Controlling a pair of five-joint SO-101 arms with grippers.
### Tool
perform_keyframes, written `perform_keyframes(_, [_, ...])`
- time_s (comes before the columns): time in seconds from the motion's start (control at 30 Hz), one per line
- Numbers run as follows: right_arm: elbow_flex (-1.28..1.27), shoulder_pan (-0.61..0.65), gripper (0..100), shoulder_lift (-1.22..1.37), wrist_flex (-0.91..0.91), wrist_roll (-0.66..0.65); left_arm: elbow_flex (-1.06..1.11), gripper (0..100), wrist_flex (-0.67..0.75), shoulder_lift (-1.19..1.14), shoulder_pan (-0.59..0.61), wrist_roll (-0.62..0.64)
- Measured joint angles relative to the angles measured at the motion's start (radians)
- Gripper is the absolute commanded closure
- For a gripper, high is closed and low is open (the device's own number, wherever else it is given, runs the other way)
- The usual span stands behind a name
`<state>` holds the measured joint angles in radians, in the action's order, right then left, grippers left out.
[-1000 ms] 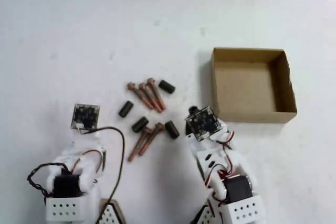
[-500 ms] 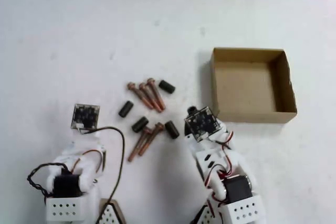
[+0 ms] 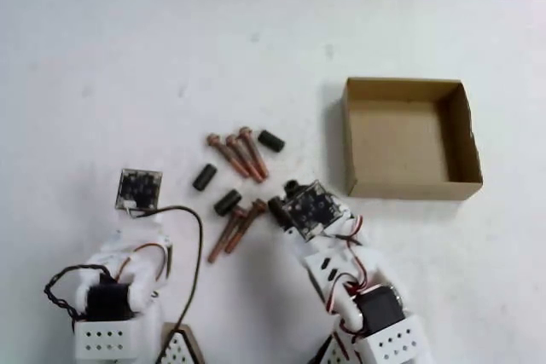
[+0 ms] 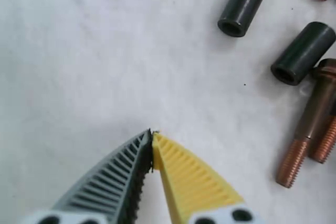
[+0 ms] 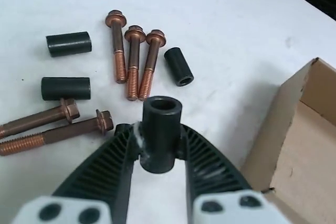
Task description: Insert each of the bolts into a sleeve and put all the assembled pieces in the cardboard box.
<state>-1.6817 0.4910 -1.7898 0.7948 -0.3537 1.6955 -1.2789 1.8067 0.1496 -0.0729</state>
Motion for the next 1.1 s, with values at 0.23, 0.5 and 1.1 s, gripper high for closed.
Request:
perform_keyframes(0.23, [0.000,0.012,98.1,0.000,-0.072,0.000,0.000,98,0.000,0.000,0.000,0.000])
perform_keyframes(0.5, [0.000,0.012,98.2,0.000,-0.166,0.000,0.000,98,0.000,0.000,0.000,0.000])
perform_keyframes(1.1, [0.000,-0.025,98.2,0.000,-0.167,0.180,-0.175,98,0.118,0.000,0.167,-0.519])
